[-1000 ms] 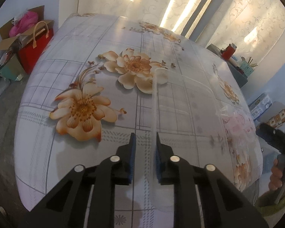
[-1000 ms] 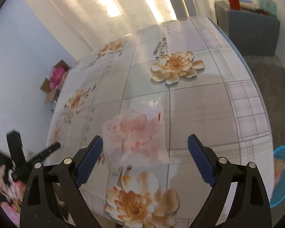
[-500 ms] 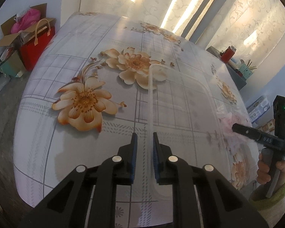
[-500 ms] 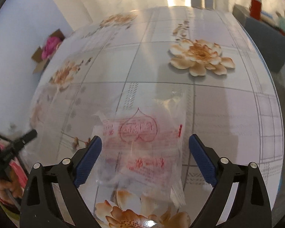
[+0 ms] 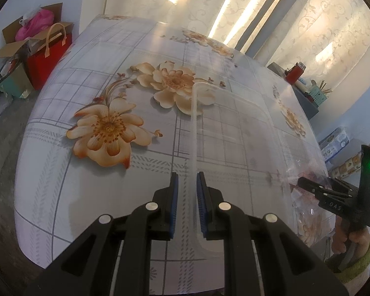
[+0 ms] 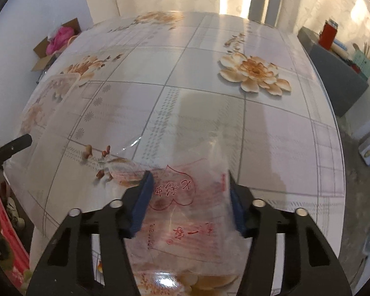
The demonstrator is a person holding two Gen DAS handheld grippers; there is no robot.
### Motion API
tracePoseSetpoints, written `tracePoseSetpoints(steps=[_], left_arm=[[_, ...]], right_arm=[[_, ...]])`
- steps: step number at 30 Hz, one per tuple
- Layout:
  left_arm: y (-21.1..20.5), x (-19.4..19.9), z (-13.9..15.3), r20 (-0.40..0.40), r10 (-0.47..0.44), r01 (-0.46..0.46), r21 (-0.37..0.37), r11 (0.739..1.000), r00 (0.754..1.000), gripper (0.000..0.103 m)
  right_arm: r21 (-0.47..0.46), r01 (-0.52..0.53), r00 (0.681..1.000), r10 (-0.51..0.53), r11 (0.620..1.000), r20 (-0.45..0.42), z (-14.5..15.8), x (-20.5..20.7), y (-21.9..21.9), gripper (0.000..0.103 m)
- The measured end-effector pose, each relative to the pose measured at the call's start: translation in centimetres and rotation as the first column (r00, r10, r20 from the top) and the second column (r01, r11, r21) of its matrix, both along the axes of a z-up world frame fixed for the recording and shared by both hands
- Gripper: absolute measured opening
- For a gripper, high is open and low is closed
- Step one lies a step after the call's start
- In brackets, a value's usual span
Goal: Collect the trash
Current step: 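Lift the container with the left gripper while the right lifts the bag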
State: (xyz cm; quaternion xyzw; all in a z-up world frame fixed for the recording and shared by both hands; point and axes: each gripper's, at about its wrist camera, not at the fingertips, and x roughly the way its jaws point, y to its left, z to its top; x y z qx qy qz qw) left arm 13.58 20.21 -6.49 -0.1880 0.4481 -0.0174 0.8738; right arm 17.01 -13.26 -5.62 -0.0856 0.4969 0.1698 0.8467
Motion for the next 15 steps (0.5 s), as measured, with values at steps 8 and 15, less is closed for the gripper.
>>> tracePoseSetpoints(steps=[8,15], left_arm=[[-0.6,-0.1,0.0,0.005,-0.017,0.017,0.006,1.000,1.000,0.014],[-1.7,-0.2,0.1,0.018,-0.034,0.033,0.045,0.998,0.999,0.005]], right_arm=[[0.065,0.055,0.998,-0.055,0.996,-0.009,0.3,-0.6,-1.8,0.022],[0.152,0.131,0.991,-0.129,0.980,-0.021,0.7,-1.3,-3.7,0.009]])
